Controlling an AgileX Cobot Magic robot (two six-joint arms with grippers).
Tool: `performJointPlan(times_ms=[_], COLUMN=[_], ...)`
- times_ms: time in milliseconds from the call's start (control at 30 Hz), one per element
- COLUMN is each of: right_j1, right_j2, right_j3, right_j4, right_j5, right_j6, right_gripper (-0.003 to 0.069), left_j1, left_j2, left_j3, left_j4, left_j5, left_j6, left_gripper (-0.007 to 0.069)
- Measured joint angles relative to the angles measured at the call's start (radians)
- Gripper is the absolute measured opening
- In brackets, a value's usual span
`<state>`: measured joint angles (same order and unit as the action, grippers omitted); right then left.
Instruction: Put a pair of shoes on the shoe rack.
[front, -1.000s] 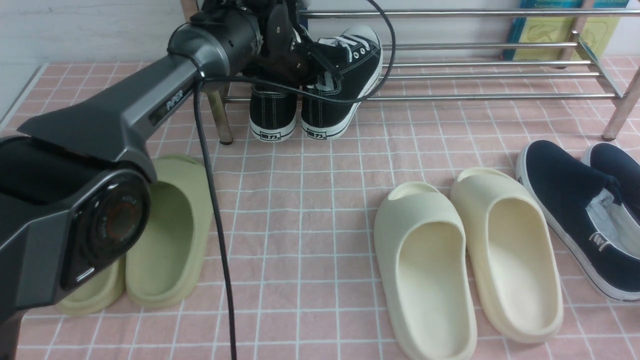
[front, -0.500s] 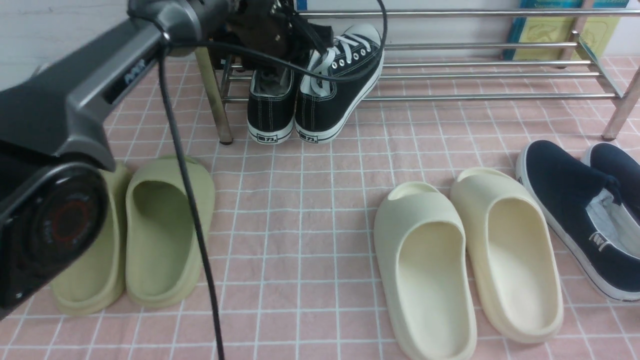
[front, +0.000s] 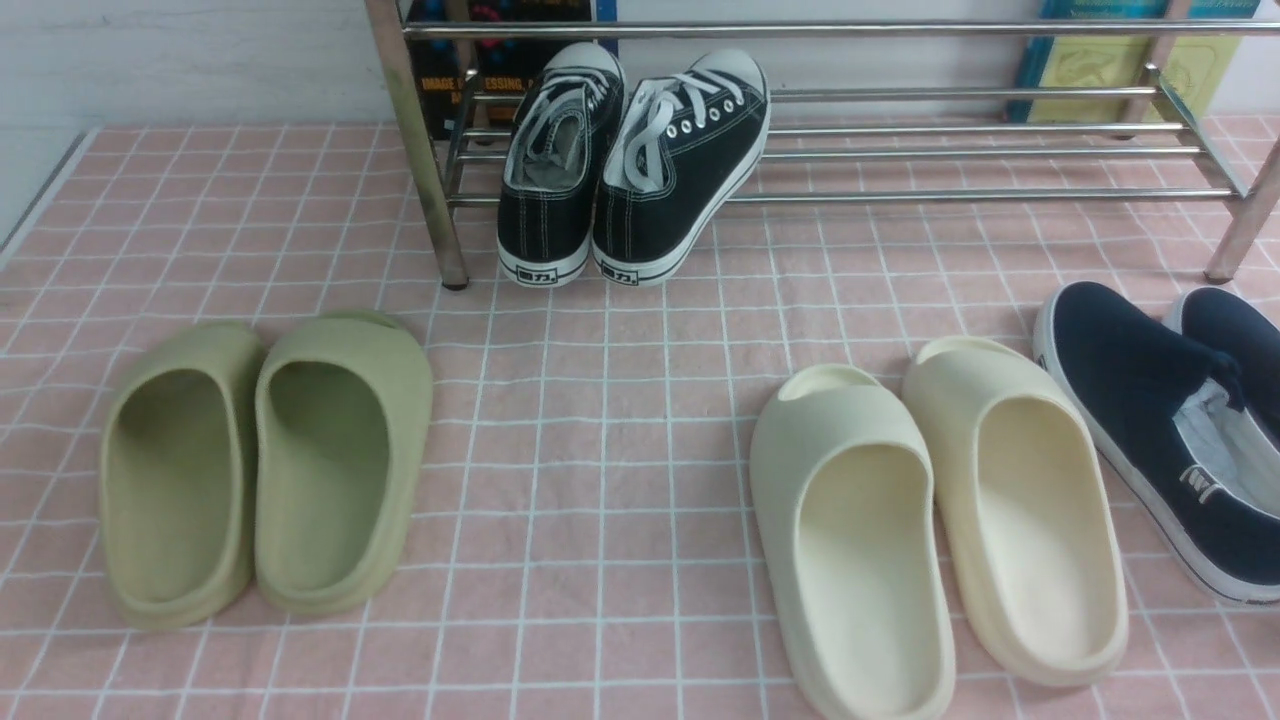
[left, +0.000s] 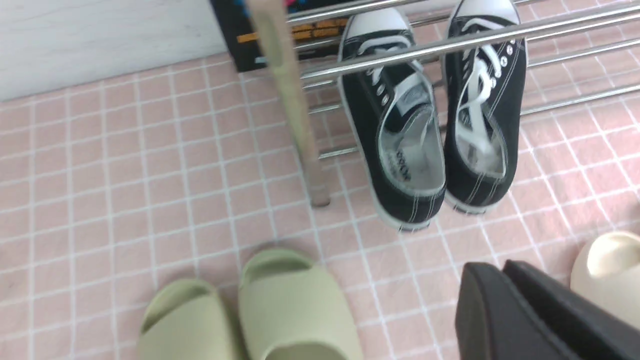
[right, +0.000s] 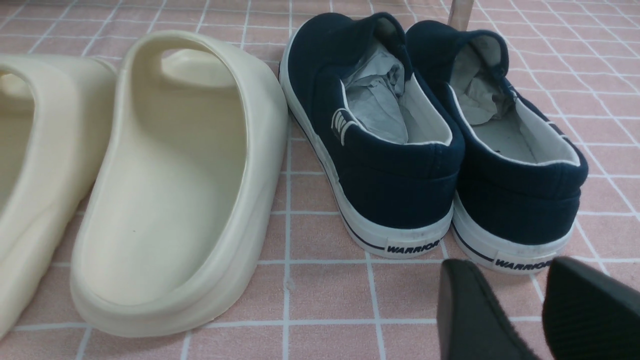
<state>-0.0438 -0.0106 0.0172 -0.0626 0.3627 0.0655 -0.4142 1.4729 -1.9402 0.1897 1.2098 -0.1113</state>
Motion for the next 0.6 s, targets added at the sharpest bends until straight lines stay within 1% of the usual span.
performJointPlan(times_ms=[100,133,233,267,300,333,433,600], right_j1=[0.000,0.000,0.000,0.000,0.000,0.000,0.000,0.000], right_j2=[0.000,0.000,0.000,0.000,0.000,0.000,0.000,0.000], right_j3=[0.000,0.000,0.000,0.000,0.000,0.000,0.000,0.000], right_j4=[0.000,0.000,0.000,0.000,0.000,0.000,0.000,0.000], right_j5=[0.000,0.000,0.000,0.000,0.000,0.000,0.000,0.000], right_j6=[0.000,0.000,0.000,0.000,0.000,0.000,0.000,0.000], right_gripper=[0.0239,0.0239,0.0239,0.0239,0.0239,0.0239,0.0239,0.0239], left_j1=[0.000,0.000,0.000,0.000,0.000,0.000,0.000,0.000], left_j2=[-0.120,-0.137,-0.295,-0.304,-0.372,-0.381,-0.517,-0.614], left_j3=[0.182,0.195,0.432,0.456,0.549,0.560,0.733,0.834], left_j4=[-0.001,-0.001,-0.001,-0.001,-0.001,-0.001,-0.012,-0.037], left_j5=[-0.059,-0.068,-0.157,-0.162,-0.199,-0.203,-0.256,-0.228], left_j6=[-0.012,-0.014,-0.043,-0.044,-0.049,-0.050,-0.055,-0.056], left_gripper=[0.0002,0.0002,0.0002,0.0002,0.0002,0.0002,0.0002,0.0002])
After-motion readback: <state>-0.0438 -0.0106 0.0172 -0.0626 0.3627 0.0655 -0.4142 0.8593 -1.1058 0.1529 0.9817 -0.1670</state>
